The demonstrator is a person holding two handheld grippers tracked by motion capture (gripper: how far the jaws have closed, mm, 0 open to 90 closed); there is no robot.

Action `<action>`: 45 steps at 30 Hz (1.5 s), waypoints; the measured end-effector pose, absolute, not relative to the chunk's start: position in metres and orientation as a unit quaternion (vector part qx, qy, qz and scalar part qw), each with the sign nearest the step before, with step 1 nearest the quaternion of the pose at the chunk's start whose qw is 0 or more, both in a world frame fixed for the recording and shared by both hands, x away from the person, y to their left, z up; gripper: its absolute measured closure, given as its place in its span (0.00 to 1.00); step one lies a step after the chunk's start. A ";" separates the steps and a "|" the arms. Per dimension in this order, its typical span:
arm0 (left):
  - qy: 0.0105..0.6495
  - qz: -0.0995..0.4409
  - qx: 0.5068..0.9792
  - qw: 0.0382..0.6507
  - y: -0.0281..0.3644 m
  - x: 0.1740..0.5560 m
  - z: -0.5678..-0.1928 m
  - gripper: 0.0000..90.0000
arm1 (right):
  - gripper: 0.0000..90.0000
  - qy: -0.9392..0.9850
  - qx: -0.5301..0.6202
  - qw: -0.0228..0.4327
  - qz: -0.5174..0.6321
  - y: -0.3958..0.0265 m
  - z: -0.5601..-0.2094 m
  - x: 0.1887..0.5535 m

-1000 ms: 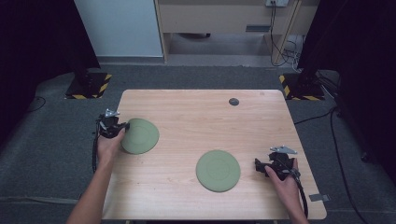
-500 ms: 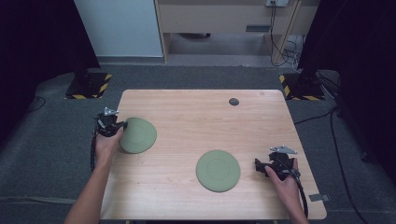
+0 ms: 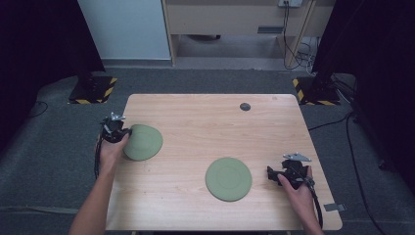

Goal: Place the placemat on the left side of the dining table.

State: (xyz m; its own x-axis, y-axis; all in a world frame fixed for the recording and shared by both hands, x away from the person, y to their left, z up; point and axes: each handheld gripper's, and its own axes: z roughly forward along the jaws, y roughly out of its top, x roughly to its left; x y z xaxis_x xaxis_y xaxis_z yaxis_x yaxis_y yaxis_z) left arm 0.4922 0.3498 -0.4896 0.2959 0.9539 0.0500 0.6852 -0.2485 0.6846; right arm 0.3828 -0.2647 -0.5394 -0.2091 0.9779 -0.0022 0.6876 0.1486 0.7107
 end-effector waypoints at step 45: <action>0.549 0.232 0.738 0.316 0.318 0.486 -0.480 0.07 | 0.02 0.723 0.574 0.240 0.300 -0.265 -0.539 0.381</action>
State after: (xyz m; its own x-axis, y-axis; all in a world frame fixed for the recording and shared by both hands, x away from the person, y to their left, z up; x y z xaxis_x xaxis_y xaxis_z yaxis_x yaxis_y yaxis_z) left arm 0.4857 0.3176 -0.4801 0.2902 0.9570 -0.0048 0.6634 -0.1975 0.7217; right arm 0.3813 -0.2647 -0.5393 -0.2259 0.9741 -0.0028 0.6858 0.1611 0.7098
